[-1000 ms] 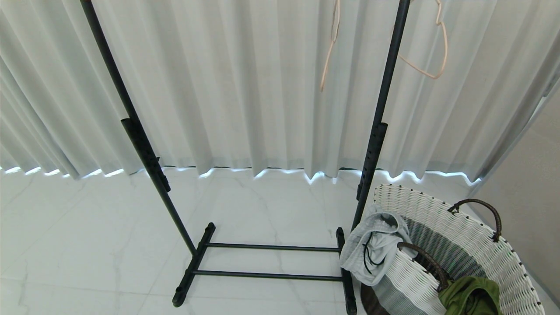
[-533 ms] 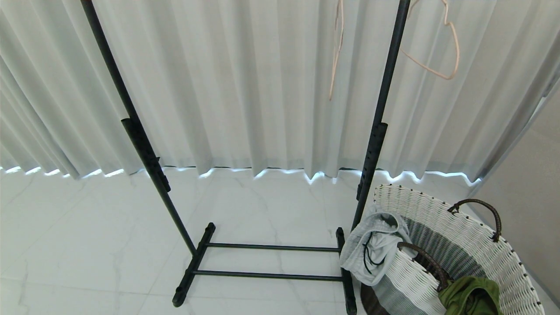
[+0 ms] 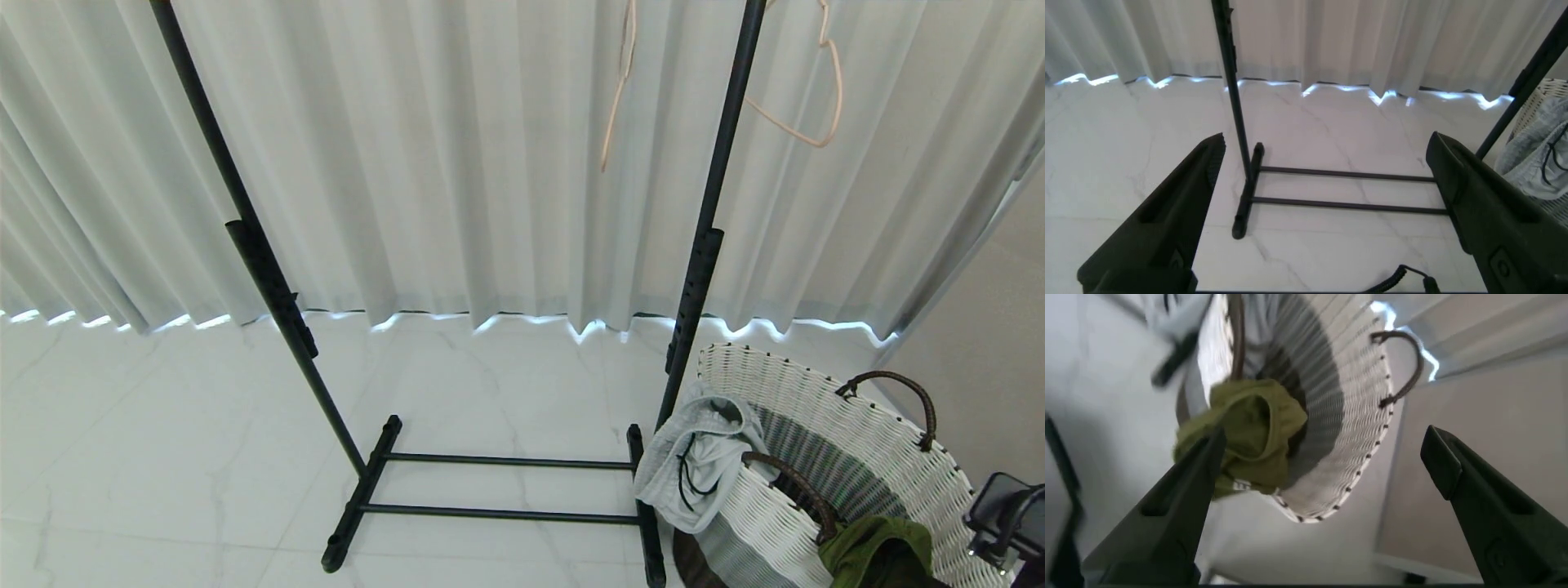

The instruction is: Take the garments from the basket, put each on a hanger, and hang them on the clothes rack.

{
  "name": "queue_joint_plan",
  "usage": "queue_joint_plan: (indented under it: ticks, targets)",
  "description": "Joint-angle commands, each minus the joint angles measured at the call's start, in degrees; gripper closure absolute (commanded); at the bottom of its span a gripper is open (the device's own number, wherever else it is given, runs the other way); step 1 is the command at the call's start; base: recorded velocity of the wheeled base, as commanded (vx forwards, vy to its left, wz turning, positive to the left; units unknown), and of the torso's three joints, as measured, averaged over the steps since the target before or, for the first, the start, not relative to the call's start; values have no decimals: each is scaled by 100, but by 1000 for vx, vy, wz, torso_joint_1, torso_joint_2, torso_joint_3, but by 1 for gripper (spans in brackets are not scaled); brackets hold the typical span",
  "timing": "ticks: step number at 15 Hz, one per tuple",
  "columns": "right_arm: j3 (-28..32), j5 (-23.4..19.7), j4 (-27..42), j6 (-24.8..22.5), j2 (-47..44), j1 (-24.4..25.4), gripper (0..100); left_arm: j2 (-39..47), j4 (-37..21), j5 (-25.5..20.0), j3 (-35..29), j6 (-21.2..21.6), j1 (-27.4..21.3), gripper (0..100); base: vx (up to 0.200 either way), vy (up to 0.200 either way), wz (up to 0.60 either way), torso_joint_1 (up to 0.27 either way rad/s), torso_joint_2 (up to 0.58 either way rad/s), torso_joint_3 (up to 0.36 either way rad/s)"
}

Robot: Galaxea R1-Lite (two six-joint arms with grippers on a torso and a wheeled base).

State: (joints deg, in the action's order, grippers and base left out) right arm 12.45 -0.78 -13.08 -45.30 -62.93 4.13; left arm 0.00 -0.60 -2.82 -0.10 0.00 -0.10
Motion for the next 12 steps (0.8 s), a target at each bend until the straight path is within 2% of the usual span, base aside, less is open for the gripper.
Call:
queue_joint_plan:
  ticks: [1,3,5,8,12]
  targets:
    - [-287,16,-634,-119,-1292,-44,0,0,-2,0,1,0,1,0,0,0,0,0,0,0]
    - [-331,52,-1109,-128,-1767,-114,0,0,-2,0,10,0,1,0,0,0,0,0,0,0]
    - [-331,227,-1276,-128,-2013,-237,0,0,-2,0,1,0,1,0,0,0,0,0,0,0]
    - [-269,254,-1619,-111,-2364,-343,0,0,-2,0,1,0,1,0,0,0,0,0,0,0]
    - [-260,263,-2814,-102,-3050,-361,0,0,-2,0,1,0,1,0,0,0,0,0,0,0]
